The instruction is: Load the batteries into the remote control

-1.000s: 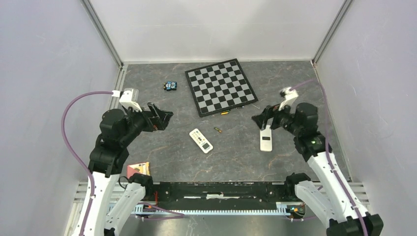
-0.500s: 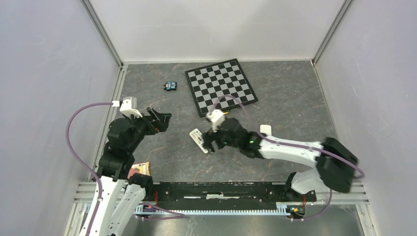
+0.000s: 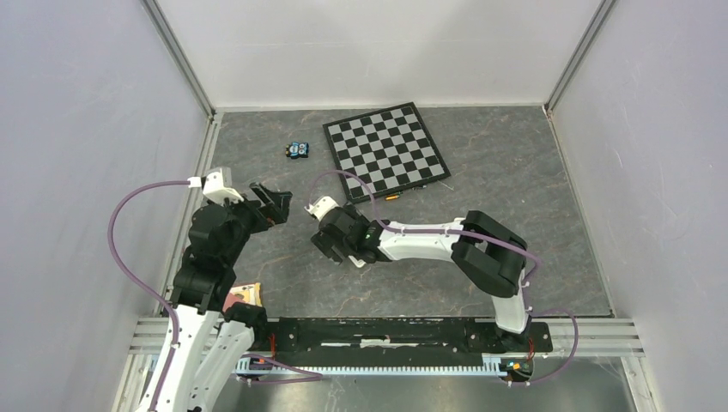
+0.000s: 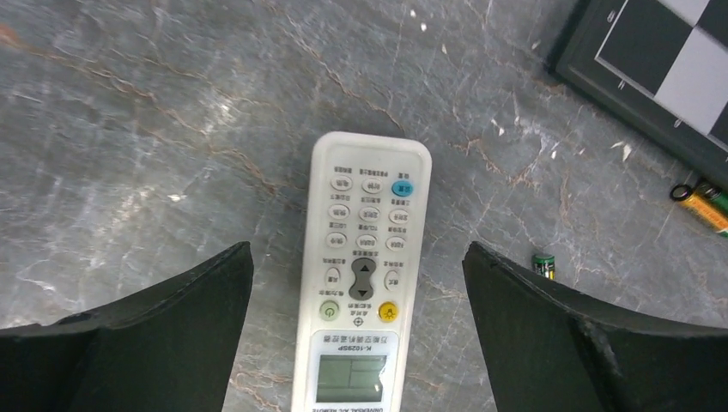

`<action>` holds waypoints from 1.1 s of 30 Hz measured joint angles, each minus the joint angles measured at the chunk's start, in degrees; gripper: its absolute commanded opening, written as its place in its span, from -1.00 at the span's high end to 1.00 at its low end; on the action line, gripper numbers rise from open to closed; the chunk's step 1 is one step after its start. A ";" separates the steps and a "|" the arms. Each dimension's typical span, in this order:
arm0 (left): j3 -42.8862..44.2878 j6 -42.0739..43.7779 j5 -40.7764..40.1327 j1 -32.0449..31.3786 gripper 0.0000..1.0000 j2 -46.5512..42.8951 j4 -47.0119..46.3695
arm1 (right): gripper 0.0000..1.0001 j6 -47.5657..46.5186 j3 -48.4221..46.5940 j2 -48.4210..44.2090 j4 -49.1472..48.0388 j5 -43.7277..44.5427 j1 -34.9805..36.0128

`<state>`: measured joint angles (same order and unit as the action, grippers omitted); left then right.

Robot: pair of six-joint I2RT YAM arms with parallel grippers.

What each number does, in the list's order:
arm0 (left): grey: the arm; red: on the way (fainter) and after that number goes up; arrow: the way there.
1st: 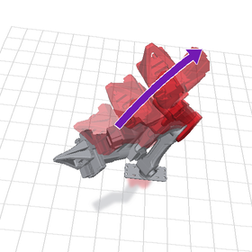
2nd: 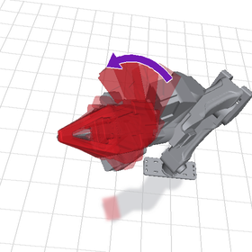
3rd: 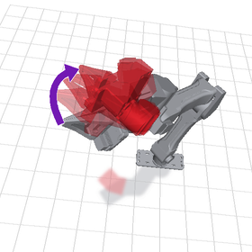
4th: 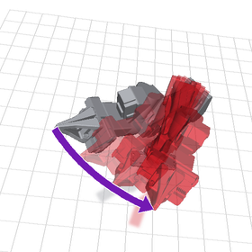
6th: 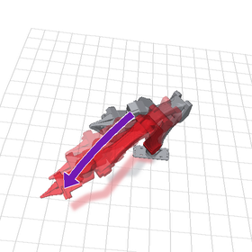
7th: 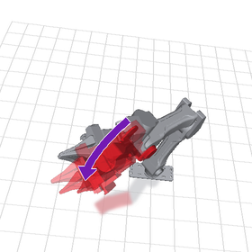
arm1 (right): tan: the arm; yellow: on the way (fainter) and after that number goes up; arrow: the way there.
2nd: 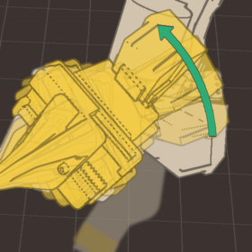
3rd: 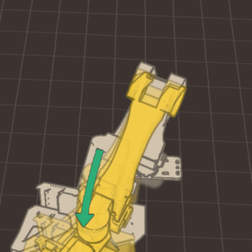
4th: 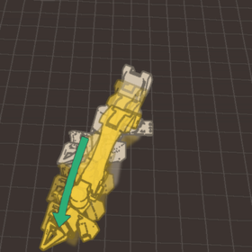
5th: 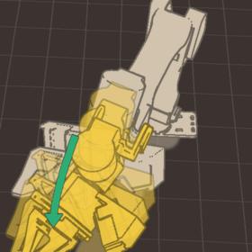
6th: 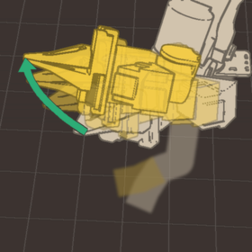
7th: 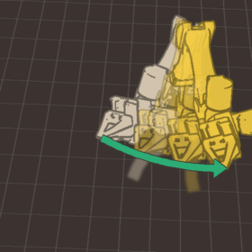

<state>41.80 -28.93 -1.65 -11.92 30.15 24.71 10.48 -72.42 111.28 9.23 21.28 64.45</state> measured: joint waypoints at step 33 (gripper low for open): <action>-2.75 -6.40 8.41 0.00 -0.99 0.26 -4.31 | 0.47 16.20 21.16 -16.44 -22.27 -27.56 -18.10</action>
<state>39.05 -35.33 6.76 -11.92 30.41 20.40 26.68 -51.27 94.85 -13.04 -6.28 46.35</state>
